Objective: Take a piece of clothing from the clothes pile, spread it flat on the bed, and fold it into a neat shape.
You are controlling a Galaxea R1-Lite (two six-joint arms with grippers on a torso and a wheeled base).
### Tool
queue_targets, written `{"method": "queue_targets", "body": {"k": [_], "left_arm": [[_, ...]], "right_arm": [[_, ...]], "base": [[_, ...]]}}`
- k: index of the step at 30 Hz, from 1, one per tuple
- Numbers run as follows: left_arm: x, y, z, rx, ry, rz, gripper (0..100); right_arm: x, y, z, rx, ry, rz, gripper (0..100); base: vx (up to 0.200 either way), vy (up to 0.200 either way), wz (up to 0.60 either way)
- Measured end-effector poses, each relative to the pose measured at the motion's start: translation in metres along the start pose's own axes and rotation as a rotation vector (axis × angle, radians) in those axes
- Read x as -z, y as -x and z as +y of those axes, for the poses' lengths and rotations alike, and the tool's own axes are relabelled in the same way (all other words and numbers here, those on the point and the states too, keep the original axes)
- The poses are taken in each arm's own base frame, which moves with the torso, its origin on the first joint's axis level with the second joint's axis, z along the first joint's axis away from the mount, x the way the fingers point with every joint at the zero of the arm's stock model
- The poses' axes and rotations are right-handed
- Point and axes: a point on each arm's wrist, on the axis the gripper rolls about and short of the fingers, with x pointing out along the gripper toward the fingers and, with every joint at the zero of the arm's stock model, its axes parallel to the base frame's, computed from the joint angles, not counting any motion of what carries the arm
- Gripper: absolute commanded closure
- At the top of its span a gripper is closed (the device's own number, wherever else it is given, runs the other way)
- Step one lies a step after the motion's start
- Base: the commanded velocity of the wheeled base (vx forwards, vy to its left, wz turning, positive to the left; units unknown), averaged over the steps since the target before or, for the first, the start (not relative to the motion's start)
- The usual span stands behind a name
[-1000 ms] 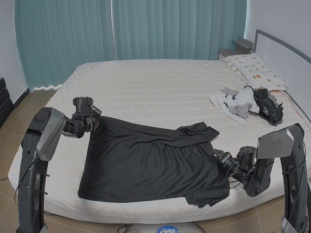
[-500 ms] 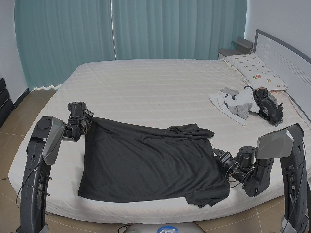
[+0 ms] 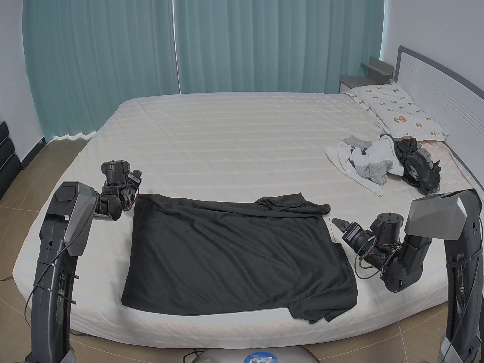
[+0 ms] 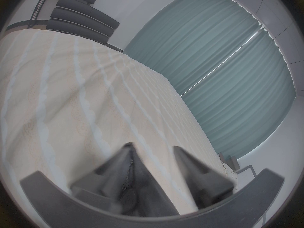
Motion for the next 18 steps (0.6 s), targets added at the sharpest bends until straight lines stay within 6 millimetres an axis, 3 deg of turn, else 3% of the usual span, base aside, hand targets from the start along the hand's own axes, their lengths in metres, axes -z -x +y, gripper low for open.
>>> {"method": "queue_targets", "body": {"k": [6,18], "left_arm": [[0.003,0.0,0.002,-0.009,-0.001,0.011,0],[0.013,0.014,0.013,-0.075,0.008,0.073,0]], "right_arm": [[-0.006,-0.033,0.008,0.028,0.149,0.058,0],[-0.026,-0.112,0.052,0.026,0.209,0.05,0]], "base": [[0.0,0.0,0.0],[0.0,0.0,0.0]]}}
